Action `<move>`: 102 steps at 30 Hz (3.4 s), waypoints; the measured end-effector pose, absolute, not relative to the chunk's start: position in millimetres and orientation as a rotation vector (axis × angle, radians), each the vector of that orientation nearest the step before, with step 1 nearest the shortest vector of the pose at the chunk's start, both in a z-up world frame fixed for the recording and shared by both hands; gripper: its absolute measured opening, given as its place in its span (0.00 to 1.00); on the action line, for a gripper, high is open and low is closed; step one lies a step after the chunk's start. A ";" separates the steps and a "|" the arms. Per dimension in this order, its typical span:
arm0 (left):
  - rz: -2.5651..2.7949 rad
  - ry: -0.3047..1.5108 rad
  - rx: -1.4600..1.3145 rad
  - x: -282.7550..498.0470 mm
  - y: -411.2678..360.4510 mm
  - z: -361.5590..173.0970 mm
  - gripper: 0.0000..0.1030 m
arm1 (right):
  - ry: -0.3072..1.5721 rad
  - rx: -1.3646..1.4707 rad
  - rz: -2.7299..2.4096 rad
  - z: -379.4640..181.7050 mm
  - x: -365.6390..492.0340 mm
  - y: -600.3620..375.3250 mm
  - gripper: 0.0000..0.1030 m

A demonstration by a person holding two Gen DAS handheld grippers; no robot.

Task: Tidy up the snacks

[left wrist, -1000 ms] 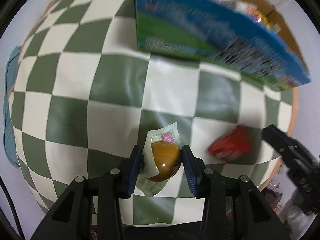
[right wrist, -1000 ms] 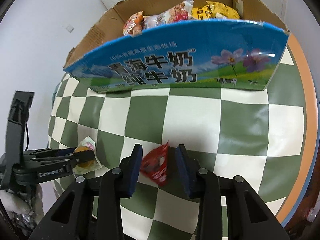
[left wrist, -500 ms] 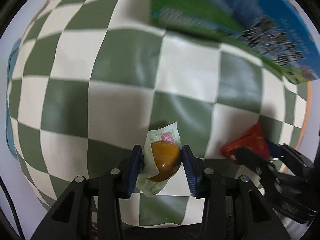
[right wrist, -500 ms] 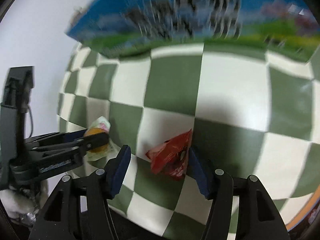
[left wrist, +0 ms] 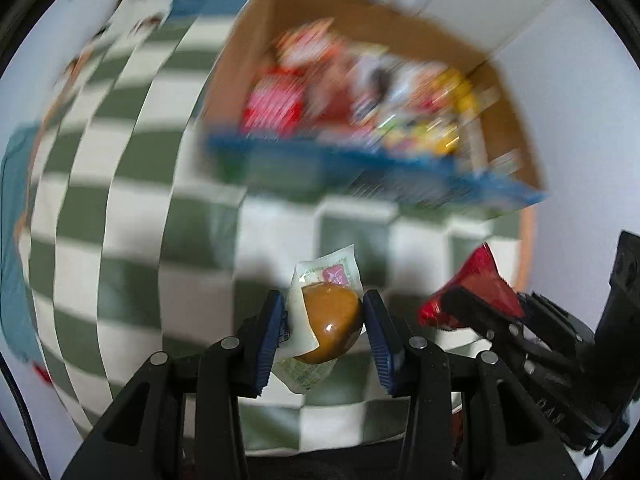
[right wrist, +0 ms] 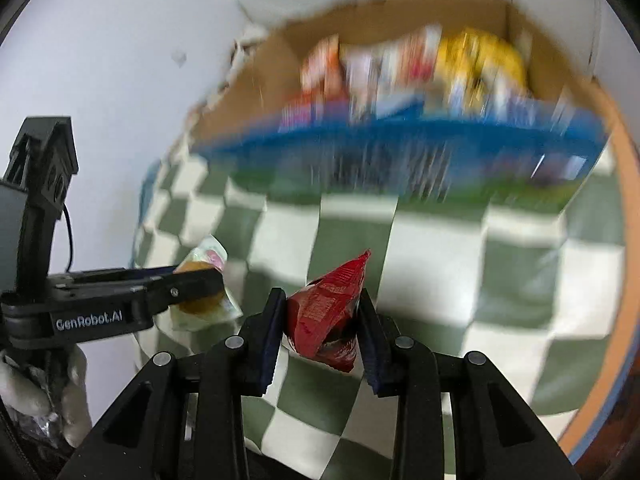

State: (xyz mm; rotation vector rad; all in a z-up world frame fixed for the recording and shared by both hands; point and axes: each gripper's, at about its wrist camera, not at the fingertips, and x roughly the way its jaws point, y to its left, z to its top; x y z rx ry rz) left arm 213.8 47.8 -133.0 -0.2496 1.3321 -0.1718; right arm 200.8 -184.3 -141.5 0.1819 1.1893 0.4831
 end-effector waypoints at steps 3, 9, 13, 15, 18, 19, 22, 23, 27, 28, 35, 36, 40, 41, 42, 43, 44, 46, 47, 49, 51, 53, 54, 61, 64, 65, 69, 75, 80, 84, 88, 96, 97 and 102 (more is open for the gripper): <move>-0.211 1.263 -0.211 240.3 28.0 -101.2 0.37 | 1.105 0.195 0.452 -100.1 227.9 -206.4 0.36; -0.187 1.266 -0.142 317.8 11.4 -104.7 0.37 | 1.058 0.185 0.352 -74.3 298.1 -224.8 0.36; -0.139 1.322 -0.087 356.1 10.7 -128.3 0.37 | 1.122 0.186 0.319 -89.9 339.8 -226.3 0.36; -0.139 1.364 -0.098 367.2 13.0 -143.0 0.37 | 1.167 0.172 0.310 -100.8 353.6 -225.1 0.37; -0.139 1.408 -0.117 378.5 14.7 -164.0 0.38 | 1.258 0.164 0.298 -125.2 370.7 -220.2 0.38; -0.141 1.419 -0.120 379.8 14.4 -166.1 0.38 | 1.280 0.161 0.288 -131.6 373.8 -222.0 0.38; -0.143 1.462 -0.150 386.1 15.9 -179.0 0.38 | 1.322 0.134 0.241 -147.1 374.5 -222.9 0.75; -0.136 1.467 -0.165 386.9 17.9 -181.3 0.40 | 1.329 0.124 0.227 -149.5 375.6 -222.3 0.94; -0.120 1.472 -0.173 390.6 22.3 -186.6 0.83 | 1.326 0.099 0.187 -148.3 373.6 -219.0 0.96; -0.110 1.466 -0.162 392.3 23.3 -186.3 0.84 | 1.328 0.089 0.175 -148.6 373.6 -218.7 0.96; -0.084 1.440 -0.125 390.3 27.1 -181.8 0.92 | 1.329 0.016 0.110 -151.0 376.8 -215.8 0.98; -0.082 1.434 -0.124 389.8 27.5 -180.5 0.92 | 1.326 0.014 0.111 -148.9 374.7 -214.1 0.98; -0.078 1.400 -0.104 382.2 28.8 -171.9 0.92 | 1.317 -0.005 0.100 -148.3 372.9 -207.4 0.98; -0.076 1.396 -0.102 380.6 29.3 -170.0 0.92 | 1.315 -0.008 0.095 -148.1 372.5 -206.5 0.98; -0.072 1.391 -0.102 379.1 30.1 -168.0 0.92 | 1.310 -0.010 0.092 -147.2 371.4 -205.9 0.98; -0.070 1.383 -0.102 376.6 31.3 -164.7 0.92 | 1.305 -0.009 0.090 -145.4 370.8 -208.3 0.98; -0.067 1.374 -0.101 374.7 31.9 -161.9 0.92 | 1.302 -0.007 0.087 -143.5 370.0 -209.0 0.98; -0.063 1.356 -0.099 370.4 32.6 -155.6 0.92 | 1.289 -0.005 0.084 -138.8 365.9 -209.4 0.98; -0.061 1.346 -0.099 367.6 33.3 -151.4 0.92 | 1.283 -0.006 0.082 -135.7 363.3 -210.5 0.98; -0.061 1.323 -0.099 361.5 34.5 -142.9 0.92 | 1.267 -0.010 0.084 -129.9 357.6 -210.0 0.98; -0.054 1.298 -0.091 356.3 34.0 -134.4 0.92 | 1.246 -0.008 0.090 -120.4 350.1 -211.1 0.98; -0.049 1.262 -0.083 347.0 34.3 -122.7 0.92 | 1.222 -0.010 0.093 -110.7 343.1 -211.1 0.98; -0.046 1.245 -0.082 342.1 34.7 -116.8 0.92 | 1.206 -0.012 0.095 -104.7 338.8 -210.5 0.98; -0.035 1.130 -0.071 300.6 34.4 -73.1 0.92 | 1.097 -0.017 0.113 -58.3 297.1 -211.4 0.99; -0.030 1.073 -0.051 277.8 30.9 -52.7 0.92 | 1.055 -0.012 0.121 -38.8 275.6 -213.9 0.99; -0.030 1.052 -0.047 268.7 29.9 -45.5 0.92 | 1.044 -0.011 0.122 -33.1 269.8 -214.4 0.99; -0.027 0.987 -0.043 237.1 27.1 -22.2 0.92 | 0.987 0.002 0.125 -8.1 237.8 -219.2 0.99; -0.023 0.911 -0.048 200.1 26.3 5.4 0.92 | 0.923 0.003 0.133 22.2 199.7 -221.5 0.99; -0.014 0.855 -0.047 174.8 26.0 25.6 0.92 | 0.851 -0.017 0.133 51.6 166.7 -220.0 1.00; -0.011 0.824 -0.040 156.5 24.3 37.8 0.92 | 0.794 -0.032 0.137 74.0 142.5 -217.4 1.00; -0.003 0.806 -0.037 143.6 22.8 43.9 0.92 | 0.763 -0.032 0.138 87.2 128.3 -217.7 1.00; 0.012 0.777 -0.028 141.1 19.2 46.2 0.92 | 0.756 -0.039 0.140 92.1 119.9 -218.0 1.00; 0.008 0.782 -0.031 143.8 19.0 44.6 0.94 | 0.753 -0.041 0.135 90.8 121.5 -218.0 1.00; 0.025 0.790 -0.007 159.4 13.4 33.0 1.00 | 0.741 -0.040 0.103 81.5 133.7 -221.1 1.00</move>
